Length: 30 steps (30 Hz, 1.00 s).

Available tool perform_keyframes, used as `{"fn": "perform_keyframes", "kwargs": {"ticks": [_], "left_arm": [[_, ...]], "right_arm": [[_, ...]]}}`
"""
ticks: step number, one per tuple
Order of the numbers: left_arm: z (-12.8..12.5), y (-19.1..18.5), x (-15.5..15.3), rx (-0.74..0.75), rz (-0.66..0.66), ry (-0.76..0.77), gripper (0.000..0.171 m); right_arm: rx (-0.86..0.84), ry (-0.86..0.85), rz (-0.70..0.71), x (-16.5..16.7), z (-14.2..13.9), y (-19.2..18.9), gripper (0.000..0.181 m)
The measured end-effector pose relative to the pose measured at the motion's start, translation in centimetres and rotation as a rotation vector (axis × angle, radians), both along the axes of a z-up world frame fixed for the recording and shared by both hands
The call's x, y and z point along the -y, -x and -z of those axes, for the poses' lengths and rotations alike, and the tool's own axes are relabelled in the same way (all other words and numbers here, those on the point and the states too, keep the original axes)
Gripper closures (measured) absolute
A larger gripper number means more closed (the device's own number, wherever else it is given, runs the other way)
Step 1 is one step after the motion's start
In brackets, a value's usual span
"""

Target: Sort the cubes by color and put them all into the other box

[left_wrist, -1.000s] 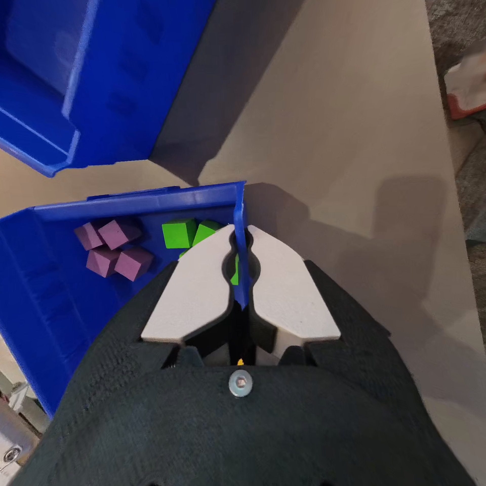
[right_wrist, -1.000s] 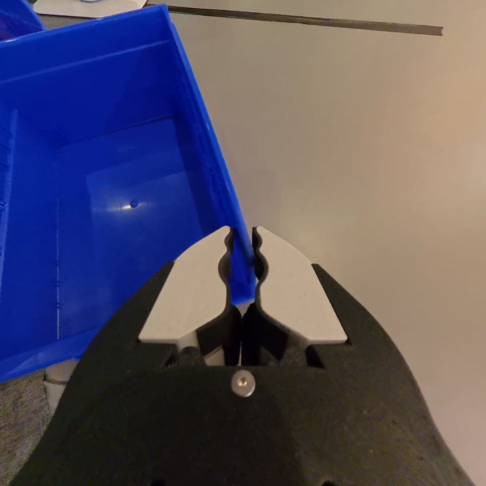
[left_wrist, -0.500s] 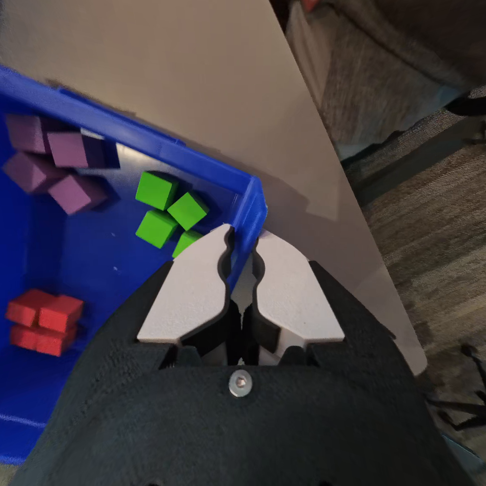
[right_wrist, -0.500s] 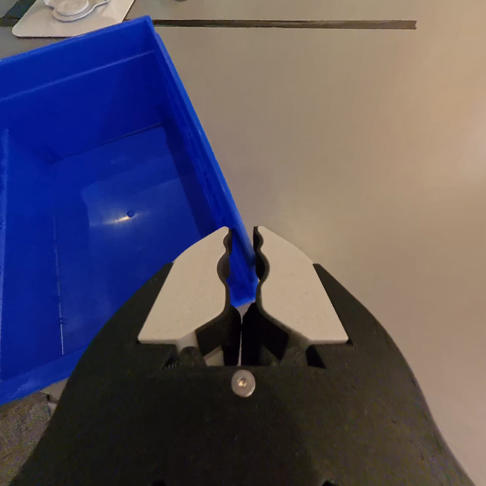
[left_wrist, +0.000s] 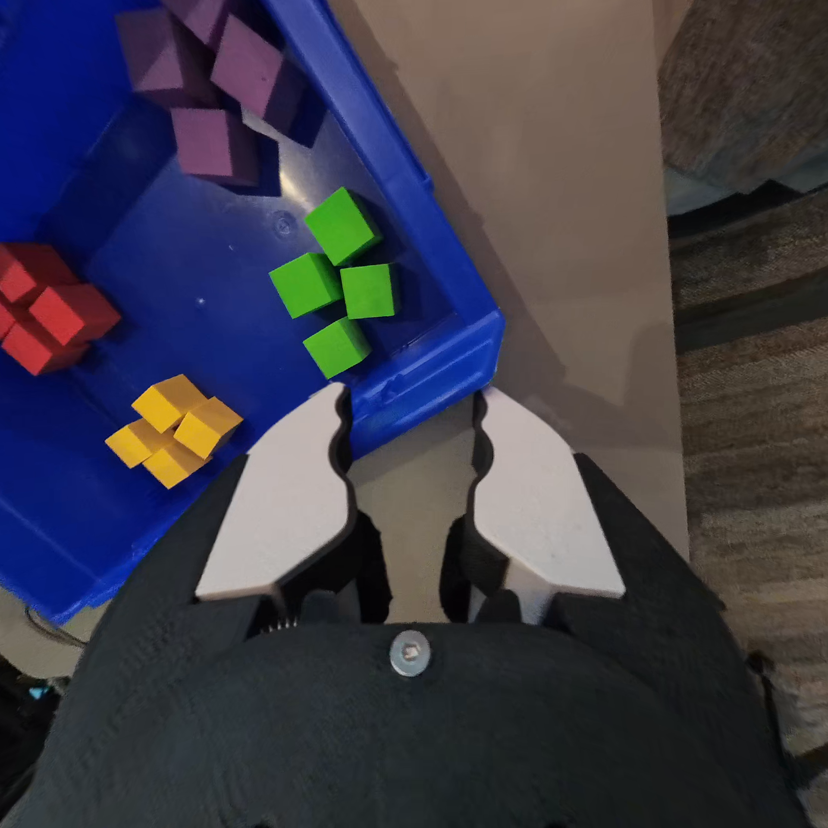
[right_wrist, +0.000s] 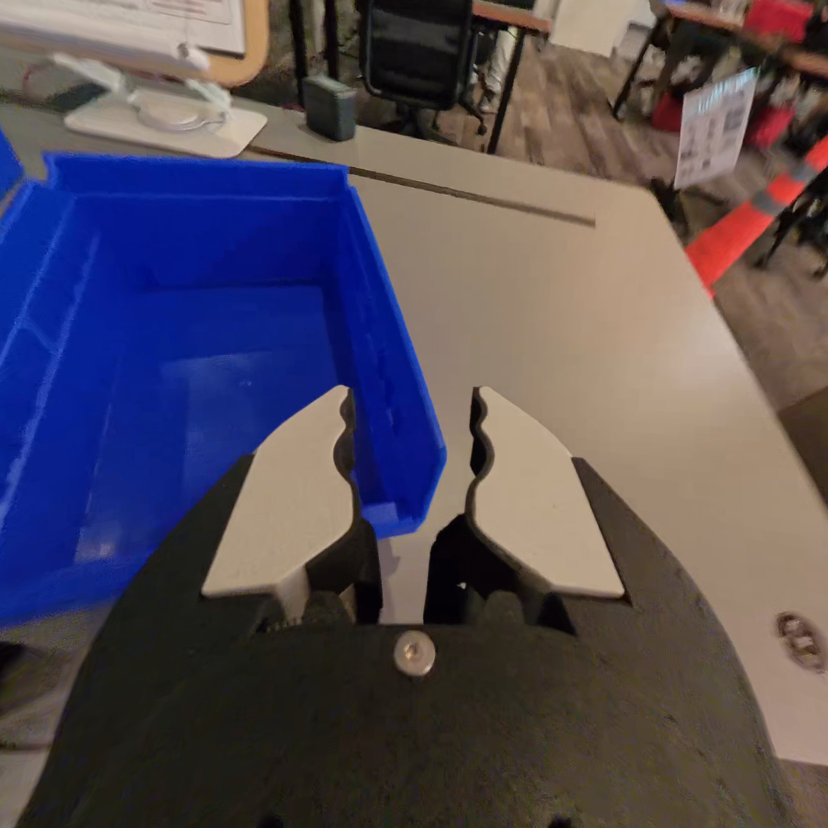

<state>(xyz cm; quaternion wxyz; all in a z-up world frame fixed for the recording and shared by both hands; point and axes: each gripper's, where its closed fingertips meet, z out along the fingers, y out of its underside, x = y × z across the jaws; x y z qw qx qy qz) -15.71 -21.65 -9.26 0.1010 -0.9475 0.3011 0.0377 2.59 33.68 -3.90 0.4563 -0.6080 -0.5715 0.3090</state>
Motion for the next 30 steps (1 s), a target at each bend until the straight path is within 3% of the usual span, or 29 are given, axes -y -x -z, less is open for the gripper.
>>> {"fn": "perform_keyframes", "kwargs": {"ticks": [3,5,9,12,15,19,26,30], "left_arm": [[-1.0,0.1,0.1,0.002,-0.086,-0.023,0.106],[-2.3,-0.4,-0.2,0.037,-0.156,-0.076,0.098],[-6.2,-3.3,-2.7,0.144,-0.255,-0.244,0.092],[-7.5,-6.5,-5.9,0.154,-0.296,-0.288,0.103],[-5.1,-8.2,-8.2,0.087,-0.378,-0.217,0.11],[-1.0,-7.1,-8.8,-0.037,-0.464,-0.115,0.107],[2.9,-4.0,-9.3,-0.151,-0.525,-0.01,0.104],[5.5,-3.1,-9.4,-0.114,-0.56,0.075,0.104]], "right_arm": [[0.058,-0.206,-0.228,2.4,-1.5,-1.2,0.13],[0.147,-0.349,-0.463,5.3,-1.4,-2.6,0.138],[0.429,-0.446,-0.863,10.6,1.5,-5.2,0.145],[0.659,-0.533,-1.019,11.1,4.5,-5.5,0.141],[0.824,-0.619,-1.12,10.5,6.4,-5.2,0.14],[0.955,-0.717,-1.212,9.5,8.2,-4.5,0.14],[1.041,-0.731,-1.312,9.1,10.0,-3.3,0.149],[1.041,-0.674,-1.32,9.5,10.1,-3.3,0.16]]}}
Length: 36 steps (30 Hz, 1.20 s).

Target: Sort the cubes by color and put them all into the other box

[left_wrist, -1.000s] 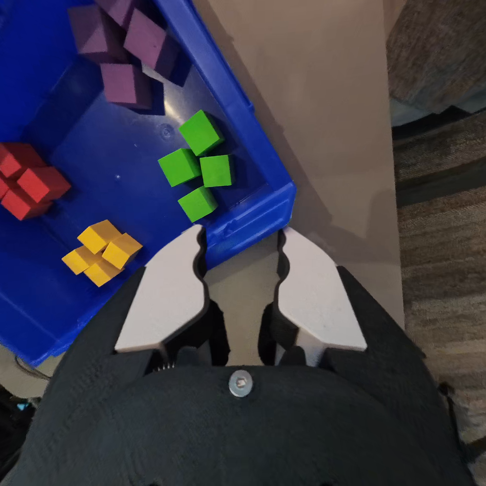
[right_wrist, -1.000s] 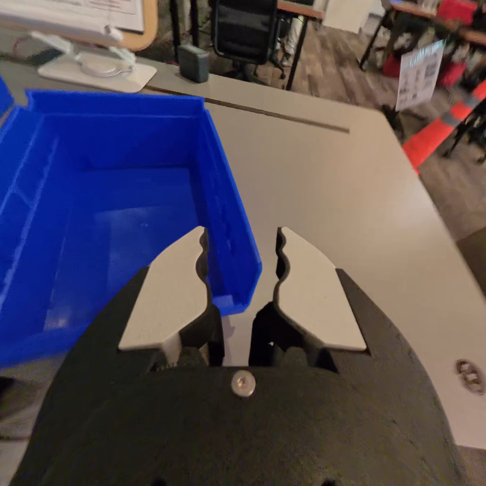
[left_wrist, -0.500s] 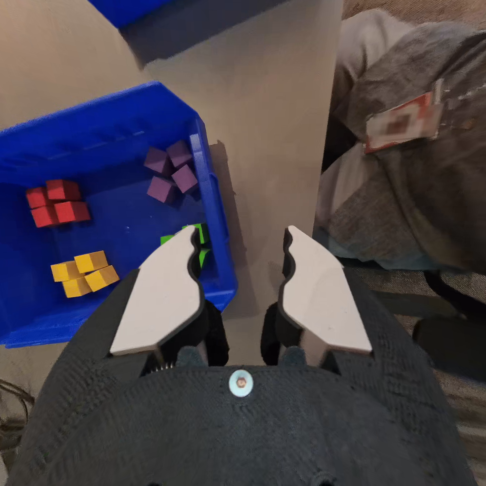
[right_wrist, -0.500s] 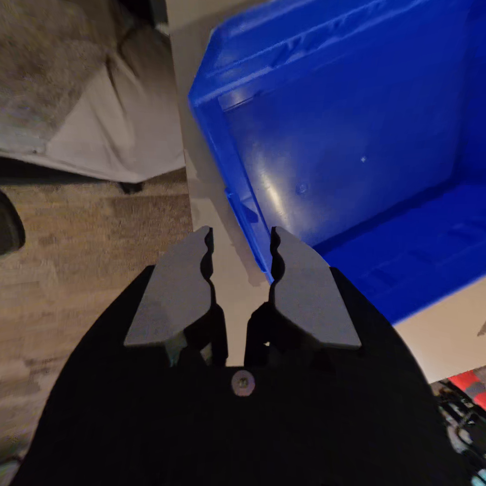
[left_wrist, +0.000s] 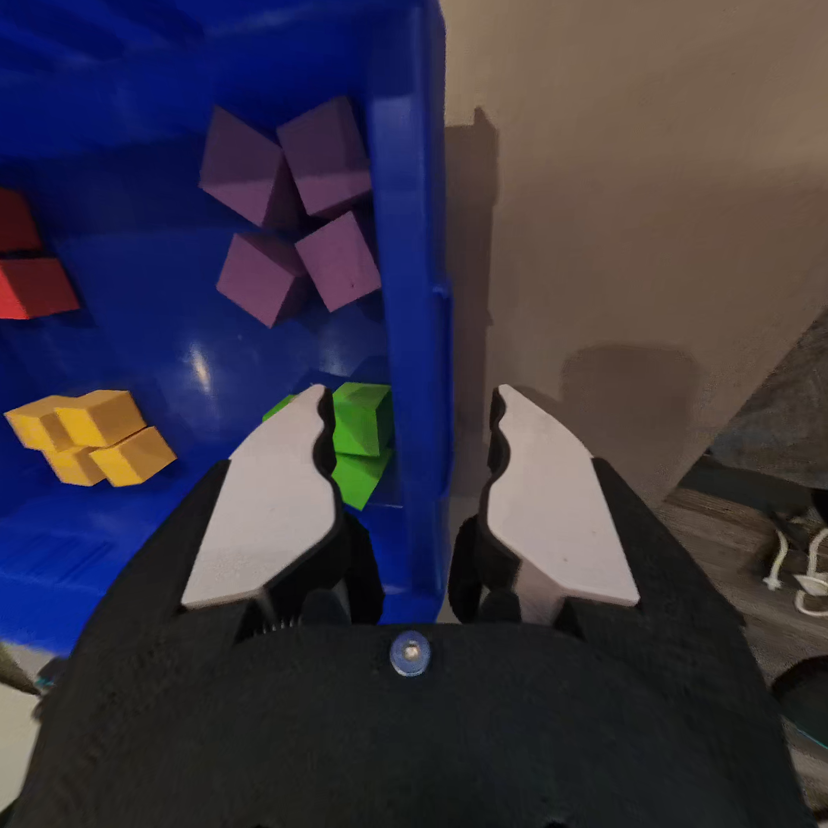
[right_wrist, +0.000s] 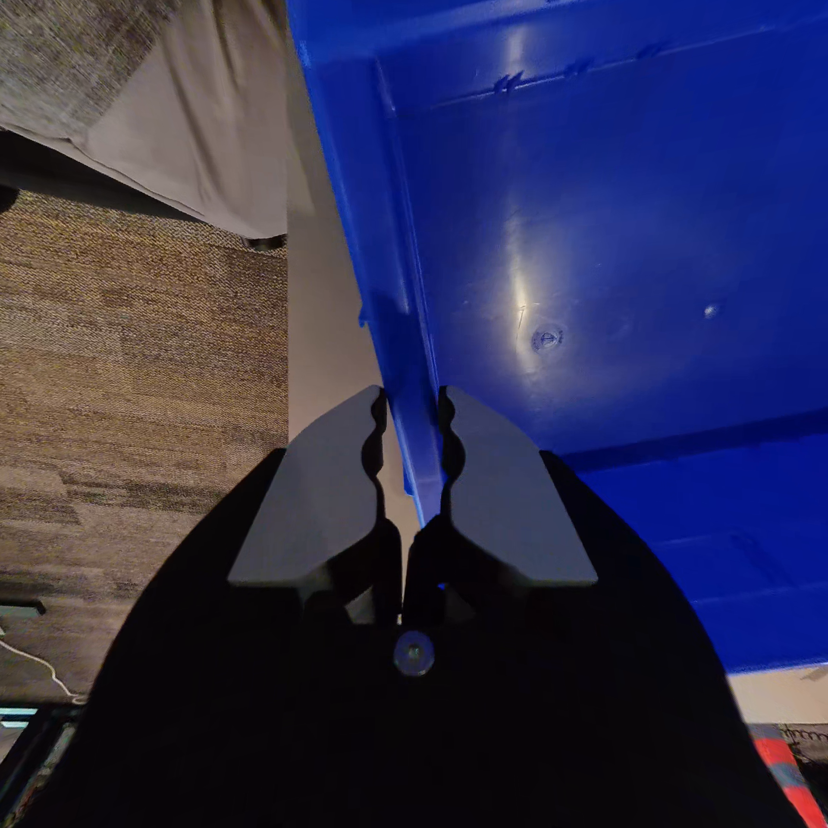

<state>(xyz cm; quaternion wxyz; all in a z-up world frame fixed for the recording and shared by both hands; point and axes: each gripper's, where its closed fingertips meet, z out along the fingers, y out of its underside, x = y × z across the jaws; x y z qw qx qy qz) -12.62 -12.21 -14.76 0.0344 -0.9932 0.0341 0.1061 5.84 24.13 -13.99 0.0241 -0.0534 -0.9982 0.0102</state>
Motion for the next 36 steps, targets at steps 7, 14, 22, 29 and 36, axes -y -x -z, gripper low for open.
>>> {"fn": "perform_keyframes", "kwargs": {"ticks": [7,14,22,29,36], "left_arm": [[1.3,-0.4,0.6,0.079,0.045,0.065,0.145],[1.3,-1.1,2.8,0.097,0.274,0.077,0.146],[1.3,-2.1,2.4,0.126,0.303,0.099,0.147],[1.3,-1.7,1.2,0.138,0.256,0.125,0.147],[1.3,0.2,1.1,0.128,0.279,0.094,0.147]], "right_arm": [[-0.035,0.066,0.138,0.7,0.0,0.2,0.158],[-0.065,0.137,0.281,3.5,-0.1,1.1,0.159],[-0.071,0.173,0.369,7.0,-0.1,4.8,0.161],[-0.006,0.129,0.444,6.8,0.0,7.2,0.162],[0.015,0.091,0.376,5.7,0.0,7.2,0.163]]}}
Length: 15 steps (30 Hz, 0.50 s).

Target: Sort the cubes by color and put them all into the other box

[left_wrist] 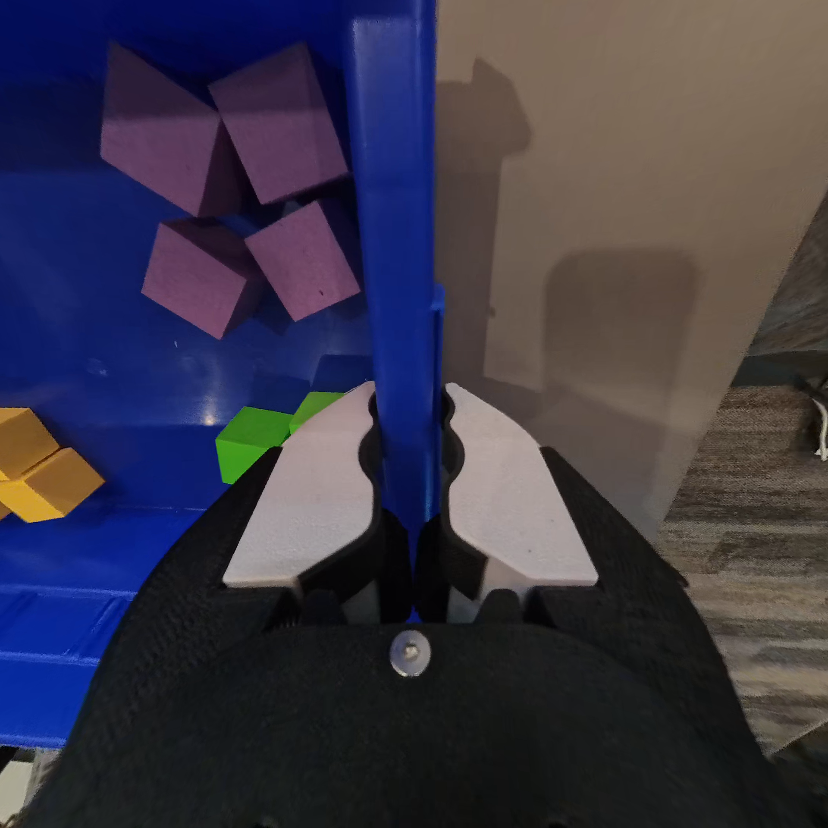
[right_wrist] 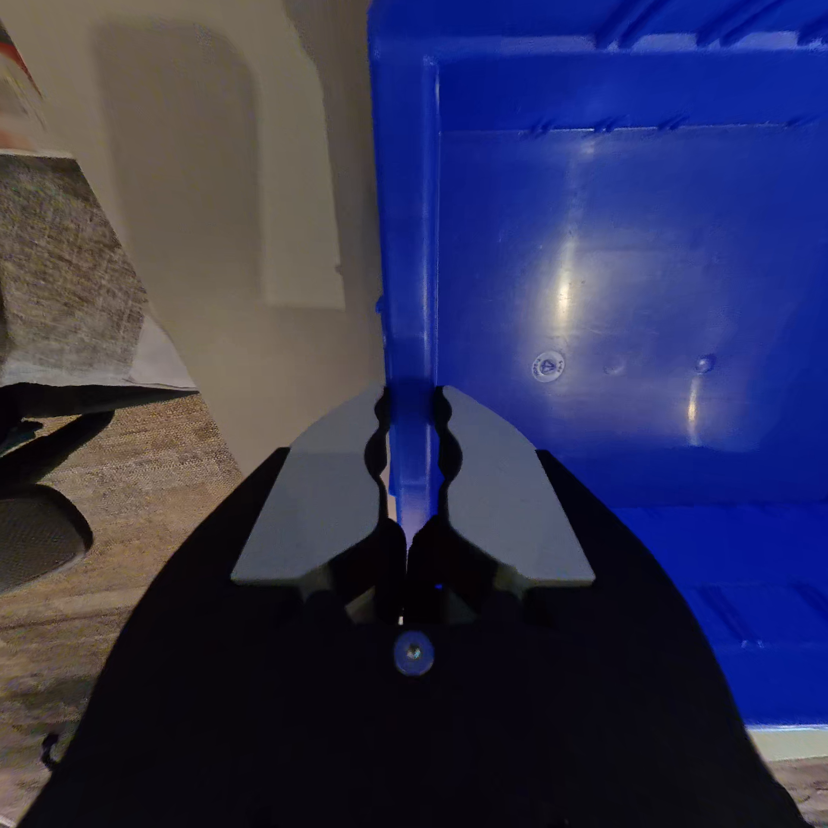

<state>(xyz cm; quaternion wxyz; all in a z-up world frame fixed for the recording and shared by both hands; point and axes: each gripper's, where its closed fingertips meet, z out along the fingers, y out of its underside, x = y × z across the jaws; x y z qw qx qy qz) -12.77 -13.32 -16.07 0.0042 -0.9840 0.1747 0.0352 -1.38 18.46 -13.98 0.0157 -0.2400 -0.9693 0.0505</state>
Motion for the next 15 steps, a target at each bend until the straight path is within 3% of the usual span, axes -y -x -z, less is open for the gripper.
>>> {"fn": "perform_keyframes", "kwargs": {"ticks": [15], "left_arm": [[0.0,-1.7,-1.6,0.011,-0.043,-0.007,0.147]], "right_arm": [[0.037,-0.033,-0.117,-3.7,0.1,0.4,0.162]]}}
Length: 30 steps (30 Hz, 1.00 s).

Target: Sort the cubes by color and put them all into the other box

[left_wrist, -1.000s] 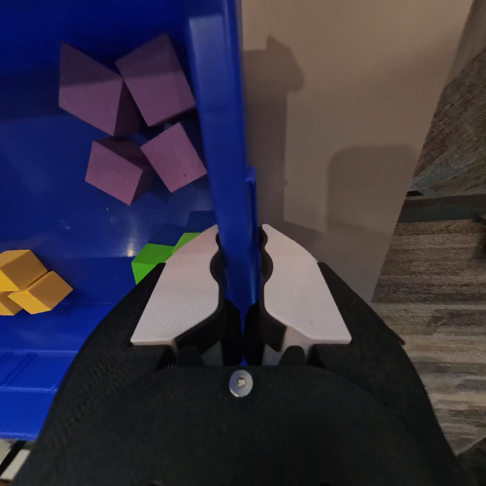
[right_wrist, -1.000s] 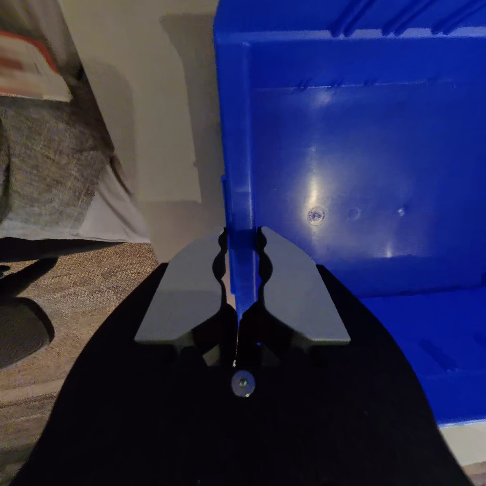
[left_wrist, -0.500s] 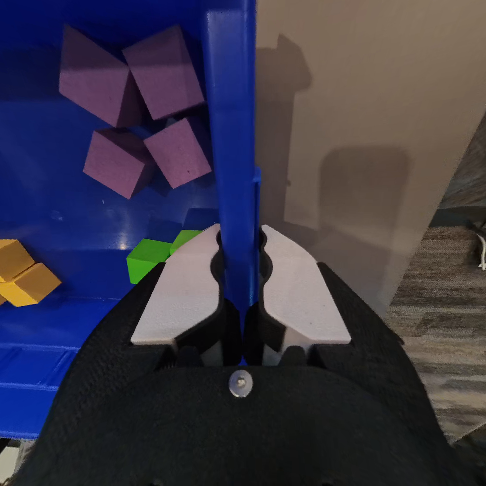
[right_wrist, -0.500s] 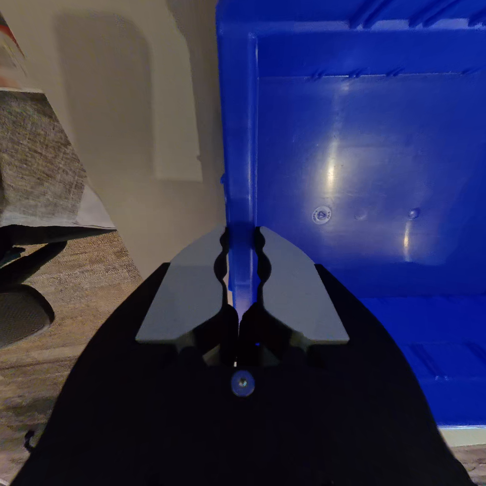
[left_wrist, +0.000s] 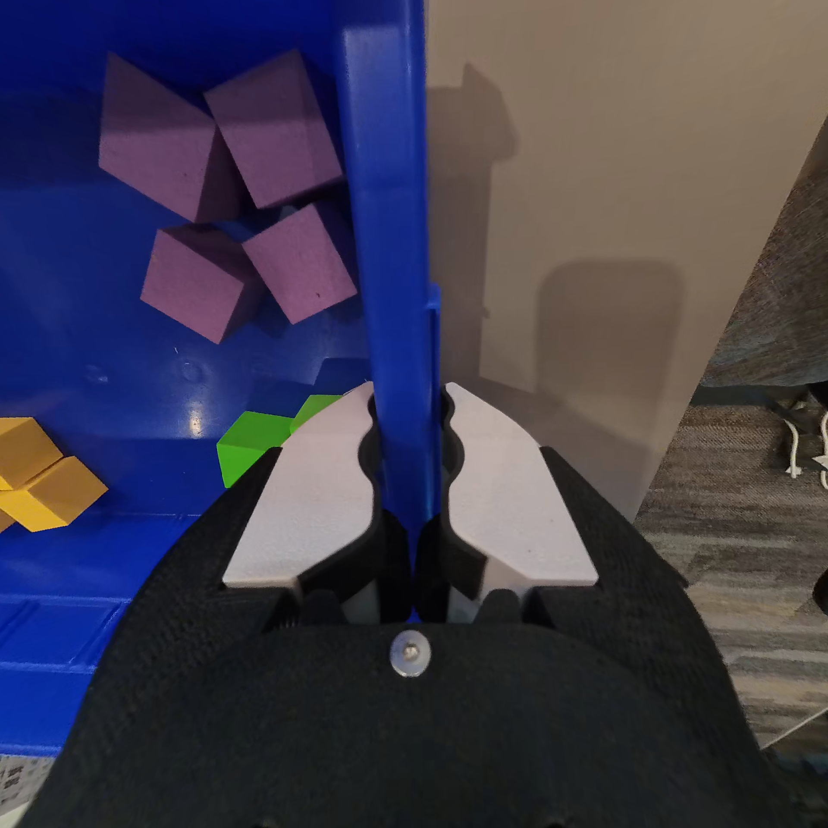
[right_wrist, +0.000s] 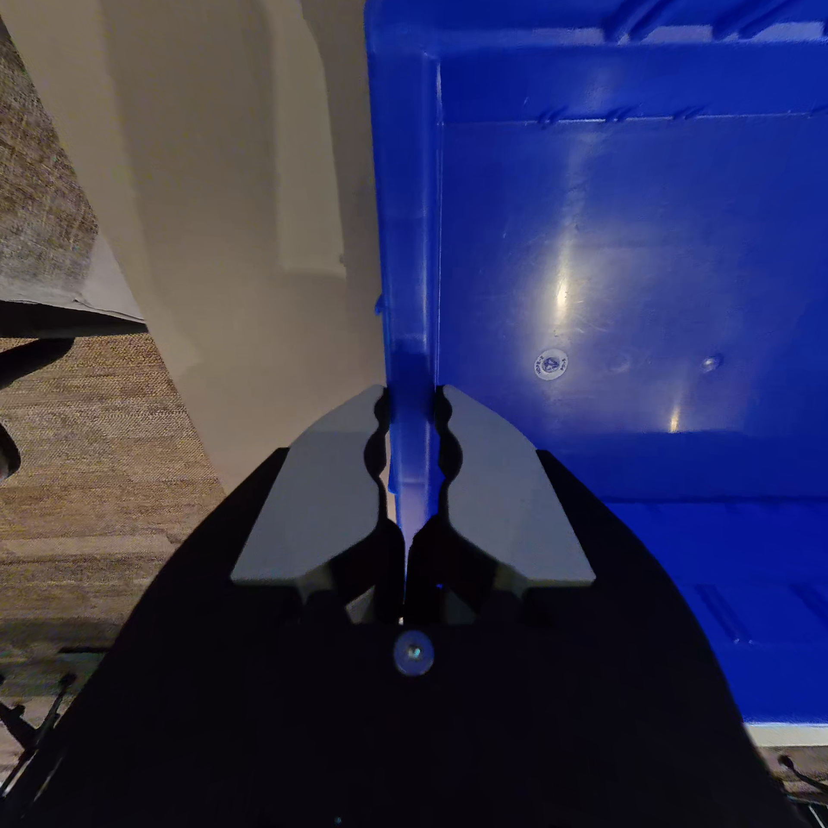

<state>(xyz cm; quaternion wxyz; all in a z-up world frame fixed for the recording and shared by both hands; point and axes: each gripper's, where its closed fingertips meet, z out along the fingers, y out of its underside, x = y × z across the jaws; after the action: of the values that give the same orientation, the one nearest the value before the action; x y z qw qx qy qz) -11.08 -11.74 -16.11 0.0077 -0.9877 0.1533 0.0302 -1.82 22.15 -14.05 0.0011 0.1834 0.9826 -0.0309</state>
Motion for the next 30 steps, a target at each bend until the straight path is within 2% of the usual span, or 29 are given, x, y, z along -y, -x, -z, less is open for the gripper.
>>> {"fn": "perform_keyframes", "kwargs": {"ticks": [12,17,21,24,27,30], "left_arm": [[-0.1,0.6,0.0,-0.007,-0.037,0.004,0.145],[-1.0,1.2,-0.2,-0.02,-0.074,-0.024,0.107],[-2.8,1.1,-0.2,-0.015,-0.114,-0.08,0.094],[-6.1,1.4,-1.1,-0.002,-0.225,-0.281,0.094],[-9.9,4.0,-2.0,-0.006,-0.534,-0.587,0.096],[-11.9,5.4,-1.8,0.036,-0.765,-0.821,0.1]], "right_arm": [[-0.004,-0.035,-0.014,-1.2,0.0,0.2,0.162],[0.005,-0.056,0.027,-2.0,-0.1,-0.2,0.149],[-0.054,-0.014,0.048,-1.3,-1.8,-0.4,0.143],[-0.184,0.065,0.061,0.7,-3.7,0.2,0.137],[-0.374,0.129,0.119,3.2,-5.7,1.9,0.121],[-0.609,0.215,0.199,5.4,-8.0,3.1,0.117]]}}
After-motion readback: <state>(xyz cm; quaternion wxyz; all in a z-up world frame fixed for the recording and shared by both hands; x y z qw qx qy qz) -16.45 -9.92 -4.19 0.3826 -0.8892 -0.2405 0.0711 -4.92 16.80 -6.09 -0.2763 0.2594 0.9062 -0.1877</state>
